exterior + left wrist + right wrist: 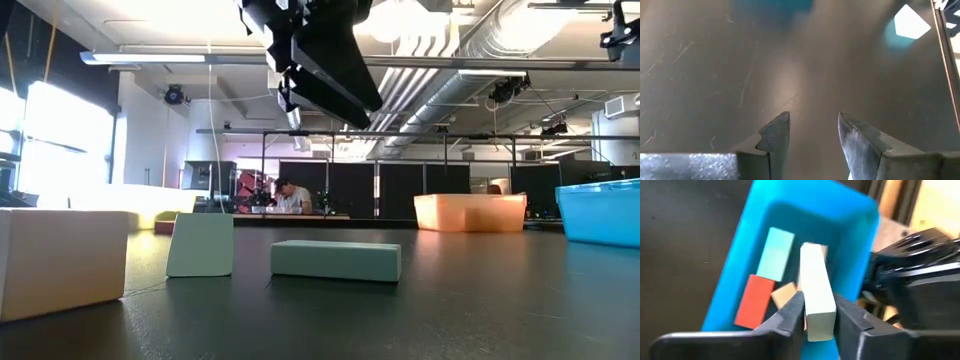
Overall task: Sort blocks by size
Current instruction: Put the blue rectangle block into the blue bin, then put the yellow square block into the yellow bin
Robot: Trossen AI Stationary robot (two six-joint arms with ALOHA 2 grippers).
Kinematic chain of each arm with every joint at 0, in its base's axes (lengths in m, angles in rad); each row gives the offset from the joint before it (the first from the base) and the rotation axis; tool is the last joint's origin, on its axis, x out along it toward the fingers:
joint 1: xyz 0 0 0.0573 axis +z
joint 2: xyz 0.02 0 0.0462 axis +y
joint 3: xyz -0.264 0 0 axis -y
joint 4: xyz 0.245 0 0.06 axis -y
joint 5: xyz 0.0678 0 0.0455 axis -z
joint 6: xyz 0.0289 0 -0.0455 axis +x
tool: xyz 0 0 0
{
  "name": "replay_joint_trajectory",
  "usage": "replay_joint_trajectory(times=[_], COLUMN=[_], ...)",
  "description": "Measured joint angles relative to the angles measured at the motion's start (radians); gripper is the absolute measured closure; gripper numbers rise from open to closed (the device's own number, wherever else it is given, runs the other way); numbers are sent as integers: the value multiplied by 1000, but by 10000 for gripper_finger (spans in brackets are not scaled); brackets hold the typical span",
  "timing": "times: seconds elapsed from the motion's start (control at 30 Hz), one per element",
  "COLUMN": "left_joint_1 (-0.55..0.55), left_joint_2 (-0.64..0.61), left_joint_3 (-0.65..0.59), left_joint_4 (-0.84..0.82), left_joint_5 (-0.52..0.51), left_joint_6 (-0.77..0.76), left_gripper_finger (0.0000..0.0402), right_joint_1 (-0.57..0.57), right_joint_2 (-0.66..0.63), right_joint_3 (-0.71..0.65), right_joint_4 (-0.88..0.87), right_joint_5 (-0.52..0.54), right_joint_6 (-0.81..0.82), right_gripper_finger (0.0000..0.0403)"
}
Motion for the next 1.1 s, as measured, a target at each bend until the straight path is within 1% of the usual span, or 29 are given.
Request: replay_joint_trajectory(times=[0.13,0.23,0.33,0.47,0.53,0.6,0.73,0.8,0.9,0.97,1.03,1.1], left_joint_1=[-1,0,0,-3,-3,-3,-11,-24,-45,-62,-81,-102], left_joint_2=[0,0,0,0,0,0,0,0,0,0,0,0], left_joint_3=[0,0,0,0,0,0,0,0,0,0,0,0], left_joint_4=[0,-1,-1,-2,-3,-4,-5,-6,-12,-16,-16,-18], left_joint_5=[-18,-19,-20,-20,-21,-20,-17,-16,-14,-13,-13,-14], left_joint_6=[1,0,0,-12,-33,-52,-72,-72,-72,-73,-82,-81], left_gripper_finger=[249,249,249,249,249,249,249,249,249,249,249,249], right_joint_1=[-22,-29,-25,1,18,34,58,63,59,59,58,59], right_joint_2=[22,30,29,29,29,29,45,70,124,174,228,282], right_joint_3=[0,0,0,0,0,0,0,0,0,0,0,0], right_joint_4=[-16,-9,-4,70,155,271,543,677,869,988,1091,1167], right_joint_5=[3,29,70,143,210,294,448,499,506,484,457,430], right_joint_6=[-23,-34,-29,-7,-11,-68,-288,-408,-567,-656,-721,-738], right_gripper_finger=[271,239,220,213,212,212,211,211,211,210,210,210])
